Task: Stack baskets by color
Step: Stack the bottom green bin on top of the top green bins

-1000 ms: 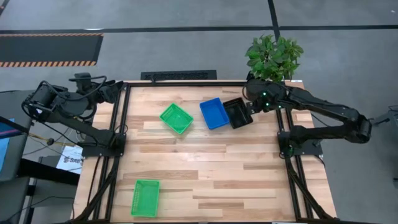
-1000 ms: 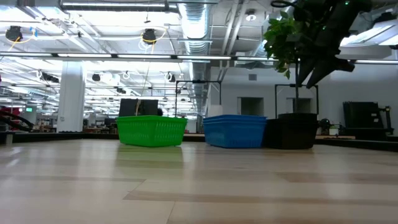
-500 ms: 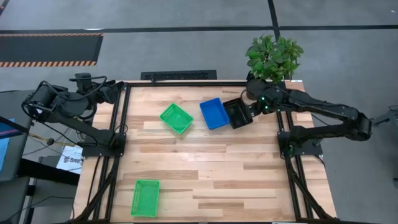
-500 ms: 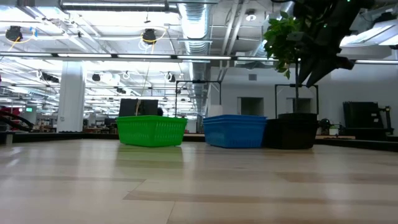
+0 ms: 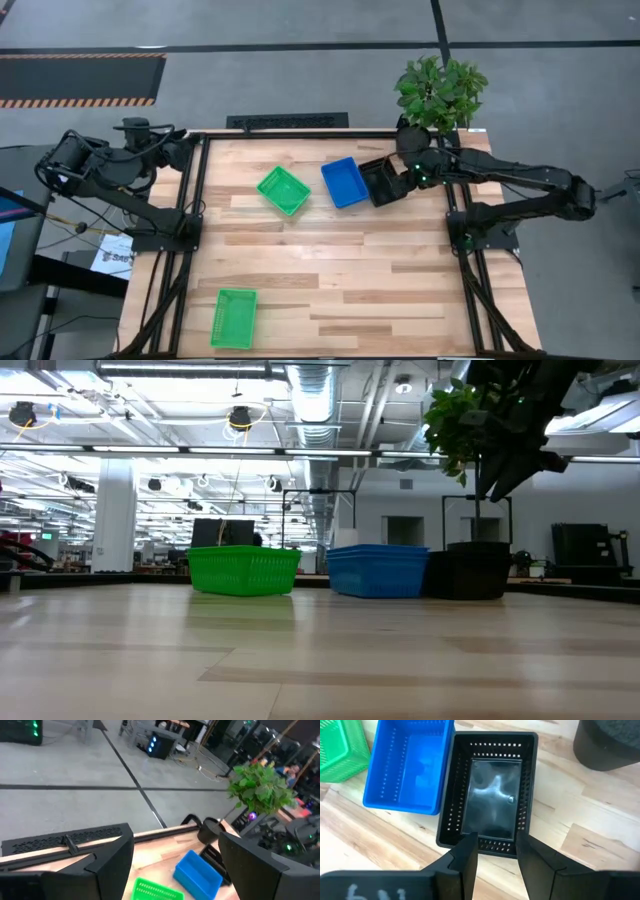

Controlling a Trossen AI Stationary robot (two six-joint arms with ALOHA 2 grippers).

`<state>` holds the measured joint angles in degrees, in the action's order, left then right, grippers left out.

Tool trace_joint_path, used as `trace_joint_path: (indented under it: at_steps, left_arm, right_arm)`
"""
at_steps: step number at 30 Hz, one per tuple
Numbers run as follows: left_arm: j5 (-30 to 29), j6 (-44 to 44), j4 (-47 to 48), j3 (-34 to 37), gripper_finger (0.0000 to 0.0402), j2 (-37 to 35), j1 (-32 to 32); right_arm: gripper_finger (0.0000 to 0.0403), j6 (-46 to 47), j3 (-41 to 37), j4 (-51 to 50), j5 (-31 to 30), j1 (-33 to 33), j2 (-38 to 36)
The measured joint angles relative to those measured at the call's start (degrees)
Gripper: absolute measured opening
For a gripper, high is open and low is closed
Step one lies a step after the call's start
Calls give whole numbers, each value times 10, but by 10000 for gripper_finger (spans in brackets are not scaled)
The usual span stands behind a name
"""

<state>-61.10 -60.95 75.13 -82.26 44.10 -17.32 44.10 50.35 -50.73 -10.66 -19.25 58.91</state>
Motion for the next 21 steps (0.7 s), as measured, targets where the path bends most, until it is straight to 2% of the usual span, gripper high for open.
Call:
trace_joint_path:
  at_steps: [3,5,12,15,18,21]
  left_arm:
    - [36,15,0,0,278,0,0]
    - [86,38,0,0,278,2,0]
    - [343,84,0,0,278,33,0]
    - [430,98,1,0,278,66,0]
    - [484,113,10,0,278,102,-1]
    - [503,140,22,0,278,139,-10]
  right_arm:
    - [157,14,0,2,1,15,2]
    - [157,24,0,6,12,32,4]
    - [154,86,0,22,22,112,3]
    - [155,134,0,24,20,145,6]
    - [157,180,0,37,18,181,12]
    - [157,210,0,48,18,219,23]
